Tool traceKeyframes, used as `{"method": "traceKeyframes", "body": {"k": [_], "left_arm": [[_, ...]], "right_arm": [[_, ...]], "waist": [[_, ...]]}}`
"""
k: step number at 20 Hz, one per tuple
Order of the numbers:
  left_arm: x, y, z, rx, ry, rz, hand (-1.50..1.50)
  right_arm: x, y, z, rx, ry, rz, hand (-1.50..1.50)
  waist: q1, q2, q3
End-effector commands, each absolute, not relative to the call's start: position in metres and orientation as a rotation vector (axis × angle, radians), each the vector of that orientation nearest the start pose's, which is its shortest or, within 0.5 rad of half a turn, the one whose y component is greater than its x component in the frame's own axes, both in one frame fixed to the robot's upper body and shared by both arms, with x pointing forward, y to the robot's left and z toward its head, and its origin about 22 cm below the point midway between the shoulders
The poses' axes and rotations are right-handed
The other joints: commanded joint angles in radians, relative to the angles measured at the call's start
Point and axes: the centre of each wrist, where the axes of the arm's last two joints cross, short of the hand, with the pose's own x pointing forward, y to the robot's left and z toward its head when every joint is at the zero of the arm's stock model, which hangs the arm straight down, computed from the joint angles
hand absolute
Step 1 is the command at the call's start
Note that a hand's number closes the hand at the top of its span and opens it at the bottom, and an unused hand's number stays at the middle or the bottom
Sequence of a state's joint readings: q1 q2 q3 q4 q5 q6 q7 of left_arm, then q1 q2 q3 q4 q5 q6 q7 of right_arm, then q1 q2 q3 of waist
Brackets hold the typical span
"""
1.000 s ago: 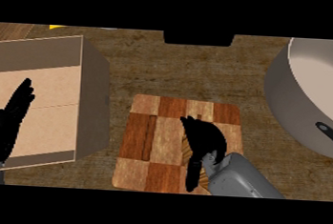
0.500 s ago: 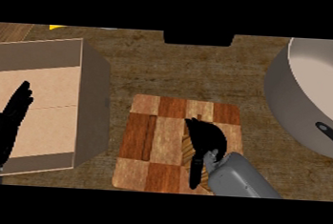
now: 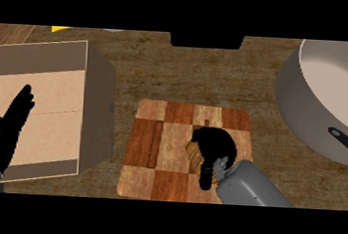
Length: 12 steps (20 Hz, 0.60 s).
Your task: Pick the croissant from the cutting board and place it in the pot
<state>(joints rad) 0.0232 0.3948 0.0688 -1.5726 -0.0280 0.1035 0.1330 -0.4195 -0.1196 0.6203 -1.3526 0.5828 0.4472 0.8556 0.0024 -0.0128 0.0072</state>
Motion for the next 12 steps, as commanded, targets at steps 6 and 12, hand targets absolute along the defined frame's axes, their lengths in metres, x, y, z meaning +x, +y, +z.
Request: {"method": "traceKeyframes", "body": {"k": [6, 12], "left_arm": [[0.227, 0.319, 0.023, 0.441, -1.371, -0.131, 0.00], [0.219, 0.335, 0.024, 0.476, -1.368, -0.122, 0.00]], "right_arm": [[0.248, -0.106, 0.035, -0.480, -0.799, 1.471, 1.50], [0.222, -0.203, 0.052, -0.397, -1.100, 1.702, 1.50]], "waist": [[-0.006, 0.009, -0.007], [-0.034, 0.003, -0.004]]}}
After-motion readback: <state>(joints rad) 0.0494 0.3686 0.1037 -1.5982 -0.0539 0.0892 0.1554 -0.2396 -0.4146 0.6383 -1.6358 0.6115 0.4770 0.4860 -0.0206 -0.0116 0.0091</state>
